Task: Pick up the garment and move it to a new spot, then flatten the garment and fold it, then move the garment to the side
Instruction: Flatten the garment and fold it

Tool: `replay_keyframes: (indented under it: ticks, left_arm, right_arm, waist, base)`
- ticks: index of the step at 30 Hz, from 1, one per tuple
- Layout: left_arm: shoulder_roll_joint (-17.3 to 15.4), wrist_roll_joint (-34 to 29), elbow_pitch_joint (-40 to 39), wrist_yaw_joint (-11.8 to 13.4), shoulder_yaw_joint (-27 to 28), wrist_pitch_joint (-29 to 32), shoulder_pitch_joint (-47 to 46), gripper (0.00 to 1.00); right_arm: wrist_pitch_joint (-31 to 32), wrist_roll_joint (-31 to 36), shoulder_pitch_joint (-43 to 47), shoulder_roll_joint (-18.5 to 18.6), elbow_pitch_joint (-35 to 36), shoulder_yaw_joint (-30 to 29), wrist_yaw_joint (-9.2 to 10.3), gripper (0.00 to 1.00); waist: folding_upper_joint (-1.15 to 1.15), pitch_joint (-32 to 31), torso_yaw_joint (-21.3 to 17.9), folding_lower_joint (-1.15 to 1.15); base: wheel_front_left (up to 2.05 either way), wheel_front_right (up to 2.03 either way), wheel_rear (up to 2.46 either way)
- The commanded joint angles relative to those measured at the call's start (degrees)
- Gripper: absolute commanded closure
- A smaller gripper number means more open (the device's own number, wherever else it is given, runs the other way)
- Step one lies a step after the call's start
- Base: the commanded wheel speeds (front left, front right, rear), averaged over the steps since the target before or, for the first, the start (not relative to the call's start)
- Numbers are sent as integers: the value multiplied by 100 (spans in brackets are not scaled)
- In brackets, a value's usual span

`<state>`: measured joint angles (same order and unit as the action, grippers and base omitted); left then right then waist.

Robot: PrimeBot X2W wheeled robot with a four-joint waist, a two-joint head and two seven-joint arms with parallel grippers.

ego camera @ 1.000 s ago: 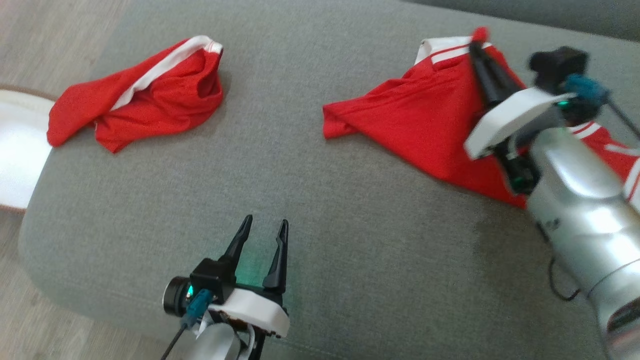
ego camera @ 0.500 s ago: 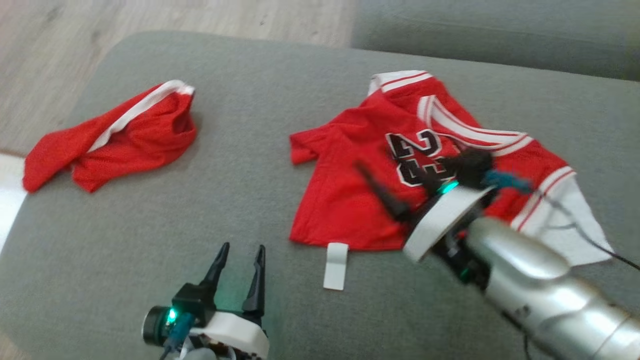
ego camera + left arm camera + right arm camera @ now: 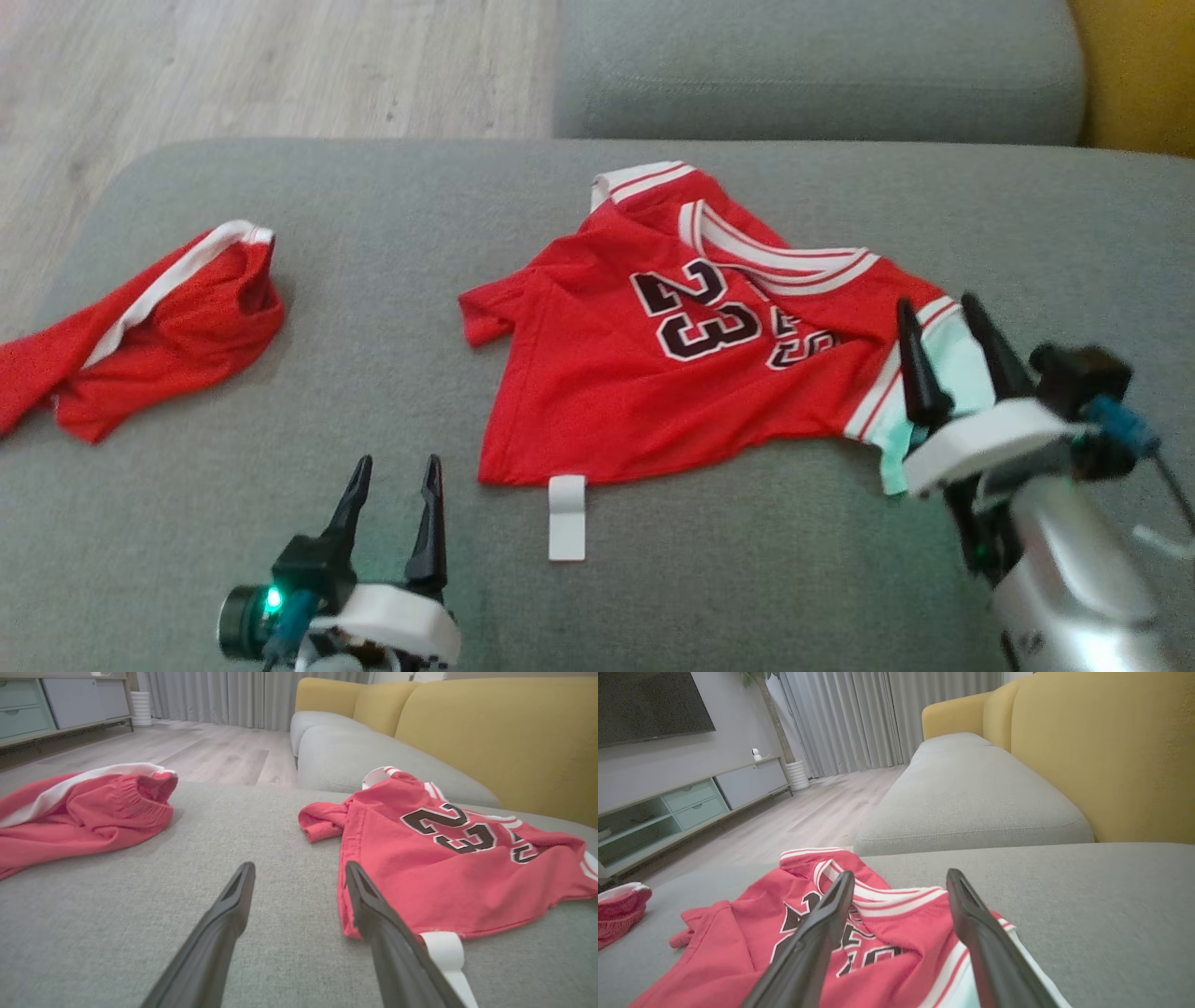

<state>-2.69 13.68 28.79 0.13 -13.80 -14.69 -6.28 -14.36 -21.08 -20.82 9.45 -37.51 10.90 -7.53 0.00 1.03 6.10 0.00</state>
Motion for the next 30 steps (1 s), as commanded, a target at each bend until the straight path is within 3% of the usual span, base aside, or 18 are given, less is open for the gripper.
replay_keyframes:
  ticks: [1,7,13,30]
  left_arm:
    - [-19,-38,-180,-23,259,-30,-70,0]
    - [-19,-46,-260,33,558,-30,117,0]
    - [-19,-75,-303,37,698,-30,341,0]
    - [-19,-101,-387,32,678,-30,645,0]
  right_arm:
    - [-63,183,-11,-139,219,18,4,0]
    - [-63,1186,518,-407,283,-397,4,0]
    - [-63,1670,829,-576,267,-694,4,0]
    - [-63,1644,1163,-656,201,-658,4,0]
  waist:
    - [0,-80,-88,0]
    - [0,-196,-243,0]
    - [0,-303,-326,0]
    - [0,-498,-452,0]
  base:
    - [0,0,0]
    - [0,0,0]
    - [0,0,0]
    - [0,0,0]
